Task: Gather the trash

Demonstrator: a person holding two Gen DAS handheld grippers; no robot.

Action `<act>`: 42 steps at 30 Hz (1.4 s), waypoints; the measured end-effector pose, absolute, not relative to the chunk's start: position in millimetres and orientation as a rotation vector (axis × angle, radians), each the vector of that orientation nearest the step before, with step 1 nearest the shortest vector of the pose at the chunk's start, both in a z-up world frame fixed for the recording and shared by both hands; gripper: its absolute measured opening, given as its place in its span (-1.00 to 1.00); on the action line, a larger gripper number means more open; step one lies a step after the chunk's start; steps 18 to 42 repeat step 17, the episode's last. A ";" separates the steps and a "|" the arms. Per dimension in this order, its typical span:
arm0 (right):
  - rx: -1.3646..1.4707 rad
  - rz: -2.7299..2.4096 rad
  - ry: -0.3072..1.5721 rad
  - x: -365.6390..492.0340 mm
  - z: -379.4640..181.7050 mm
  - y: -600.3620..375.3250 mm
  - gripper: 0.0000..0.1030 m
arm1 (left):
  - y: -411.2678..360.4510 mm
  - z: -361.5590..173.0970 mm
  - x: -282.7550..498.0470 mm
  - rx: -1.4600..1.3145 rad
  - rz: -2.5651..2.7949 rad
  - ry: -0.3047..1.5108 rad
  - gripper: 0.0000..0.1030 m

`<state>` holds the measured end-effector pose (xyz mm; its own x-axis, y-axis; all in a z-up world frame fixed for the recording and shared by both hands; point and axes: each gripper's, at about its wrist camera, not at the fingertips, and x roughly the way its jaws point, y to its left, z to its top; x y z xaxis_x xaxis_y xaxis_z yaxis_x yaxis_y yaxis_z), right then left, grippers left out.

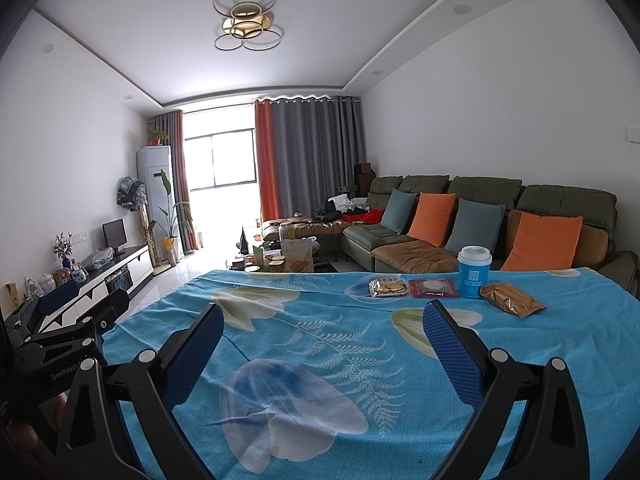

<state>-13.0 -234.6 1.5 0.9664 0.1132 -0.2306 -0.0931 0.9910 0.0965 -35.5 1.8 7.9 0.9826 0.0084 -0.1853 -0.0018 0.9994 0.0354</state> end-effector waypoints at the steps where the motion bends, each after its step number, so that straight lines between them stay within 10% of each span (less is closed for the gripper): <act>1: 0.085 0.105 0.238 -12.5 1.5 -234.5 0.87 | 2.0 8.1 -35.4 0.035 0.004 0.187 0.89; 42: 0.088 0.070 0.305 -1.6 -2.6 -254.9 0.87 | -3.8 0.0 19.3 0.073 -0.068 0.460 0.89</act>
